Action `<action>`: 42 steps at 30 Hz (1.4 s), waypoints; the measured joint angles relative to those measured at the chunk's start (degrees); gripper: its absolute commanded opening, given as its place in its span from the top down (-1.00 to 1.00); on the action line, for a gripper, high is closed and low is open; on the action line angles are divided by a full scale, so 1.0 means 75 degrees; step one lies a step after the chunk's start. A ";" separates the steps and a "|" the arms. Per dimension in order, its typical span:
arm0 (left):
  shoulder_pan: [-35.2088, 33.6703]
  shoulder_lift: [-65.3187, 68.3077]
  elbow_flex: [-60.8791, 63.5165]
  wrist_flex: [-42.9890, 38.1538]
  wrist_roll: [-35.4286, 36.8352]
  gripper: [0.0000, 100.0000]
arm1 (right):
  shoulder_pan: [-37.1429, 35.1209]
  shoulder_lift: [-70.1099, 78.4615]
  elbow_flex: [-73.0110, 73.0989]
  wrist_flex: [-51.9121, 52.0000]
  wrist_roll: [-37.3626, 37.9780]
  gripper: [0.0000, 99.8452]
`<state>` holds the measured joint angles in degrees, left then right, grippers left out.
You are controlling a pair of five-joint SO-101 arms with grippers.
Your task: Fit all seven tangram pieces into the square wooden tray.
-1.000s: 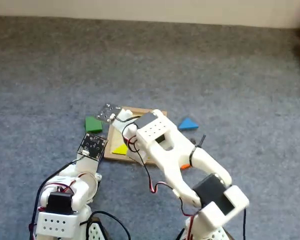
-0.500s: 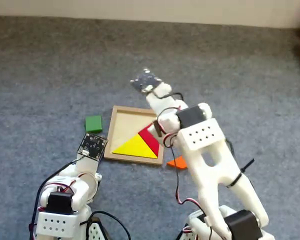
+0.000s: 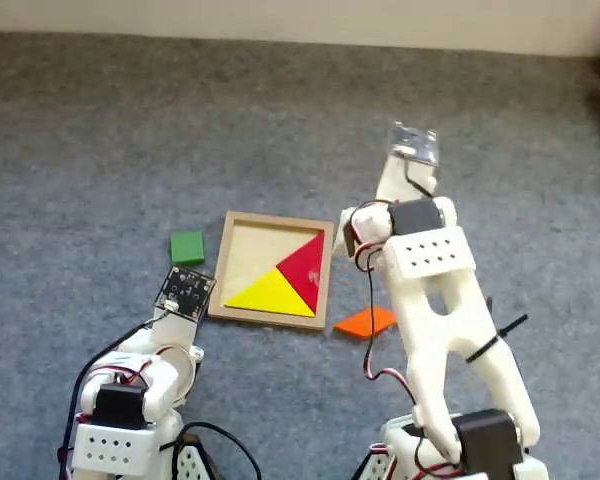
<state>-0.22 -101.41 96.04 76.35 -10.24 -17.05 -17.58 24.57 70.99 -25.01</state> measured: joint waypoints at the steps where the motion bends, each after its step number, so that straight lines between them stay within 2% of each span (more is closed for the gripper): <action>1: 0.0000 0.0000 0.0000 0.0000 0.0000 0.99 | 0.0012 0.0152 0.0000 0.0000 -0.0316 0.86; 4: 0.0000 0.0000 0.0000 0.0000 0.0000 0.99 | -0.0023 0.0645 0.0000 0.0000 -0.0914 0.82; 10: 0.0000 0.0000 0.0000 0.0000 0.0000 0.99 | 0.0000 0.1524 0.0000 0.0000 -0.1629 0.37; 13: 0.0000 0.0000 0.0000 0.0000 0.0000 0.99 | 0.0000 0.1735 -0.0012 0.0293 -0.2016 0.26; 19: 0.0000 0.0000 0.0000 0.0000 0.0000 0.99 | 0.0000 0.1864 -0.0012 0.0363 -0.2450 0.26; 33: 0.0000 0.0000 0.0000 0.0000 0.0000 0.99 | -0.0539 0.3974 -0.0047 0.0375 -0.2462 0.27; 42: 0.0000 0.0000 0.0000 0.0000 0.0000 0.99 | -0.0551 0.4091 -0.0129 0.0375 -0.2462 0.62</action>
<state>-0.22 -101.41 96.04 76.35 -10.24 -21.19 13.10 23.60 73.80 -43.47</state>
